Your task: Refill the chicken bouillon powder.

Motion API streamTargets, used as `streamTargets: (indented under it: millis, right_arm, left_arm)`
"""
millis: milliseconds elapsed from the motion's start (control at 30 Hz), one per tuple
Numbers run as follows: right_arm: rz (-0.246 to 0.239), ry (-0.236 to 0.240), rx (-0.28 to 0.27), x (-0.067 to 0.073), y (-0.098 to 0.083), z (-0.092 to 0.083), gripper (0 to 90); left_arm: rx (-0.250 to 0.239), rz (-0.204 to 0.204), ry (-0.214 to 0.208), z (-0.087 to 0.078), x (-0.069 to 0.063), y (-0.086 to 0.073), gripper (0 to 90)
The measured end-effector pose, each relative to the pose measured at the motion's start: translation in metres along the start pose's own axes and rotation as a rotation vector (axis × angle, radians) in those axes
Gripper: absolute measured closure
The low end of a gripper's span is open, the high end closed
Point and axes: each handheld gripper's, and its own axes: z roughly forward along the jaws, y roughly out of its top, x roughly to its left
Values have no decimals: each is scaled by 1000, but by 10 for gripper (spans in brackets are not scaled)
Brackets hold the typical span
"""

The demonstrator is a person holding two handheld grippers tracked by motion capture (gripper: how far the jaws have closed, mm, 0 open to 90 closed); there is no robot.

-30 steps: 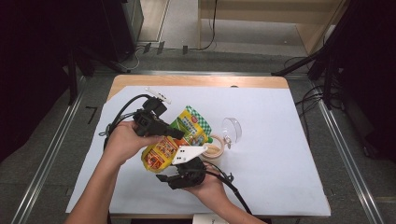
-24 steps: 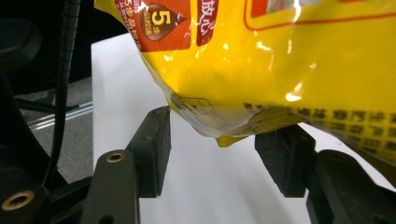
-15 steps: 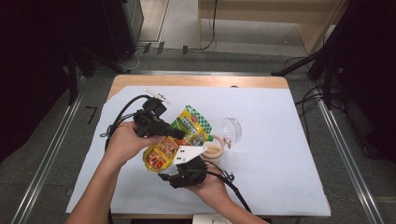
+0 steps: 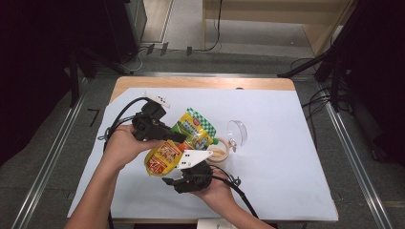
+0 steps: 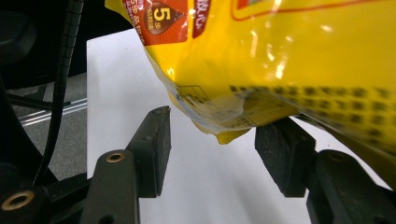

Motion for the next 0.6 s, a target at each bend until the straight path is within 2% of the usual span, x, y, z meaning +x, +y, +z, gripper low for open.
streamTargets:
  millis: [133, 467, 600]
  right_arm:
    - [3, -2, -5, 0, 0, -2, 465]
    - [7, -7, -17, 2, 0, -10, 459]
    - [9, -7, -16, 3, -1, -13, 459]
  left_arm:
    - [2, 19, 1, -3, 1, -3, 888]
    - [-42, 37, -40, -11, 5, -8, 891]
    - [-48, 35, -30, -14, 7, -9, 891]
